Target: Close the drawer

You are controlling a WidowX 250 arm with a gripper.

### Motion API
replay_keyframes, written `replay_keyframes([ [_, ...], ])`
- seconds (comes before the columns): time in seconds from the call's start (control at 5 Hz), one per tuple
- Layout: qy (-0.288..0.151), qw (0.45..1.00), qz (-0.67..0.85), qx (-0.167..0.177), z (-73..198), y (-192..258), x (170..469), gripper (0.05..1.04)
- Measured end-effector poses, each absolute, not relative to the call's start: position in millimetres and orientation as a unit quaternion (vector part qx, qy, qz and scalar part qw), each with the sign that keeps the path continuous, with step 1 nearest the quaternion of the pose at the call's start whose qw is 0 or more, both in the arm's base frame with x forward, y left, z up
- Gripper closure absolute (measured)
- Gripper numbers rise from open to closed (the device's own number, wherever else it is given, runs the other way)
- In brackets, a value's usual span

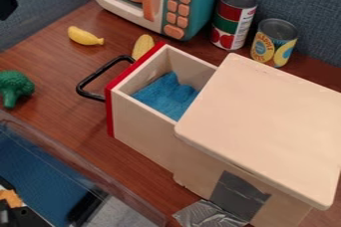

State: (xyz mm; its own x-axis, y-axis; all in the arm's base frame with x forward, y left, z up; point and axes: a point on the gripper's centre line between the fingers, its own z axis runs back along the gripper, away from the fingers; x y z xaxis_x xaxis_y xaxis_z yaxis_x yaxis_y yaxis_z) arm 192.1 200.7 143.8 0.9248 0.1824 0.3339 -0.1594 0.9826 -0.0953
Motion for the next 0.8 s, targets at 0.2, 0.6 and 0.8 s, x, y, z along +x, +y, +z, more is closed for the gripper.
replay_keyframes([
  [0.2,-0.162,0.983,0.079,-0.046,133,200,193,0.083],
  [0.6,-0.136,0.975,-0.170,-0.046,107,210,223,0.083],
  [0.8,-0.124,0.946,-0.299,-0.030,103,209,235,0.083],
])
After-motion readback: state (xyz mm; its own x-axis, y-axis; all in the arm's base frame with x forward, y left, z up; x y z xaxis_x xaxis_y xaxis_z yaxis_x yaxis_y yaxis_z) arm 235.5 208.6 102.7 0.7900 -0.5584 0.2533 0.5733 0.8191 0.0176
